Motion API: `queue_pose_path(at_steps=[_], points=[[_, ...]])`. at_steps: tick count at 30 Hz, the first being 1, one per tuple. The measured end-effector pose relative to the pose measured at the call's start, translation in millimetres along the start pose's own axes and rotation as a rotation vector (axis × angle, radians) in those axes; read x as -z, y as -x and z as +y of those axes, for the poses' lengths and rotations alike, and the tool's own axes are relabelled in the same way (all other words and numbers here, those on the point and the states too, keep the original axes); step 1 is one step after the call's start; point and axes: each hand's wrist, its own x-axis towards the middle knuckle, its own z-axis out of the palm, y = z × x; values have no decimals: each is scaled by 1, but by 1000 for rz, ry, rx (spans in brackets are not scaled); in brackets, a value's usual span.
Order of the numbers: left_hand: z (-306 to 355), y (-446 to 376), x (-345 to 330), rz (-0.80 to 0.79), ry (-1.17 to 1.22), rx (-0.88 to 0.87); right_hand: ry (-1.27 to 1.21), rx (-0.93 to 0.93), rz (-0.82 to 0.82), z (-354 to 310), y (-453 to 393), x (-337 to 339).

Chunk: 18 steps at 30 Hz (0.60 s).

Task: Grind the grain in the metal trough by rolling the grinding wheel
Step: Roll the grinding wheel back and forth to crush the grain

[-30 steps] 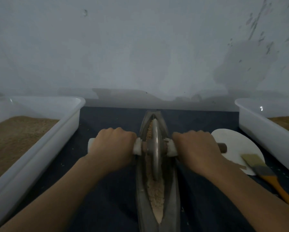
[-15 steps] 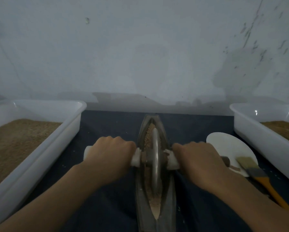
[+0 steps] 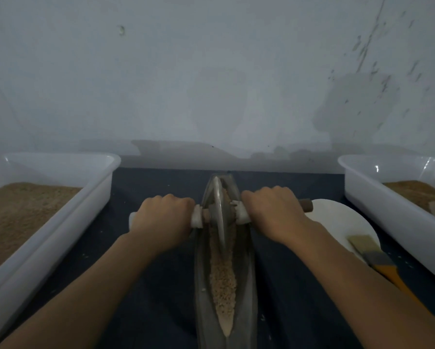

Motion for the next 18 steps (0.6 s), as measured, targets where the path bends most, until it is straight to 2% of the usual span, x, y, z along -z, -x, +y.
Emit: queue_pose_path(at_steps=[6, 10, 18], points=[[4, 32, 17, -68, 31, -51, -66, 23, -2, -12, 39, 12], [5, 57, 23, -55, 7, -54, -84, 38, -42, -18, 64, 24], [6, 22, 15, -12, -23, -14, -48, -27, 8, -8, 26, 1]])
